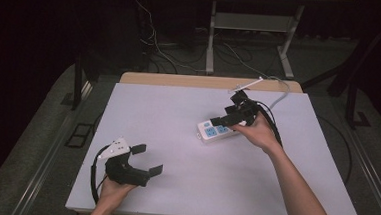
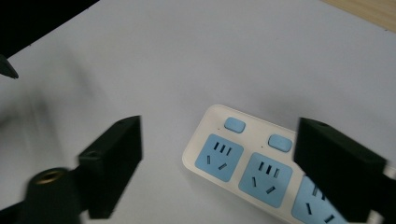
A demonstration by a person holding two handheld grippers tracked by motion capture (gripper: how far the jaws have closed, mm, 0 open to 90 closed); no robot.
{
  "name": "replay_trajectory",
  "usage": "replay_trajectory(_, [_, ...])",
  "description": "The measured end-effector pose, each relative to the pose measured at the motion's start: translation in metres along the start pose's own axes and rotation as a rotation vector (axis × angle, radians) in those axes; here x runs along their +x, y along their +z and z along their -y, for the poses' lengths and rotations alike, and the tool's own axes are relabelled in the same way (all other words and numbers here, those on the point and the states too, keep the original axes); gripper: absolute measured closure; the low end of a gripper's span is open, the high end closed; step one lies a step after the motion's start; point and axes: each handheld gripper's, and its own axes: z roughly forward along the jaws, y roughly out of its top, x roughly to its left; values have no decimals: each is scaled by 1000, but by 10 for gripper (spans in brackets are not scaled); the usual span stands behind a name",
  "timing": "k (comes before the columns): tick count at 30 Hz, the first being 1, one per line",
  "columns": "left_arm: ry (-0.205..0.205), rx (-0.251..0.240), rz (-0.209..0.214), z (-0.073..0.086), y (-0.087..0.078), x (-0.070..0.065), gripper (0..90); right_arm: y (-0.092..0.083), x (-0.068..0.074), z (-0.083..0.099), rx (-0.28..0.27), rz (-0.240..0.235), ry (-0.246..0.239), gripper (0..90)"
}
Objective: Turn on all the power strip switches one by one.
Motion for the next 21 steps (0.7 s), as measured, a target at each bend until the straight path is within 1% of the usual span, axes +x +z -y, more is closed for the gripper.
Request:
replay_trajectory(1, [-2,0,0,0,0,0,0,1,0,0,-3,1,6,238])
replay_trajectory(3, [-3,2,1,0,0,0,0,4,-2,-1,-4,-17,13,328])
replay_trajectory(8, [0,-1,-3,1,0,0,0,11,-5,-2,2,-20,11,460])
replay_trajectory(11, [4,-1,-5,1,0,1,0,15,-6,-4,2,-18,19,555])
replay_trajectory(13, [3,-4,-4,1,-1,1,0,18,-7,-5,9,-23,25,601])
replay_trajectory(16, [4,-5,-6,1,-1,1,0,22,-8,-6,3,-19,32,700])
replay_trajectory(19, [4,-6,-6,1,-1,2,0,26,-11,-6,-8,-19,45,825])
replay_trajectory(21, [6,-8,-7,1,-1,2,0,29,-12,-6,-7,-15,48,883])
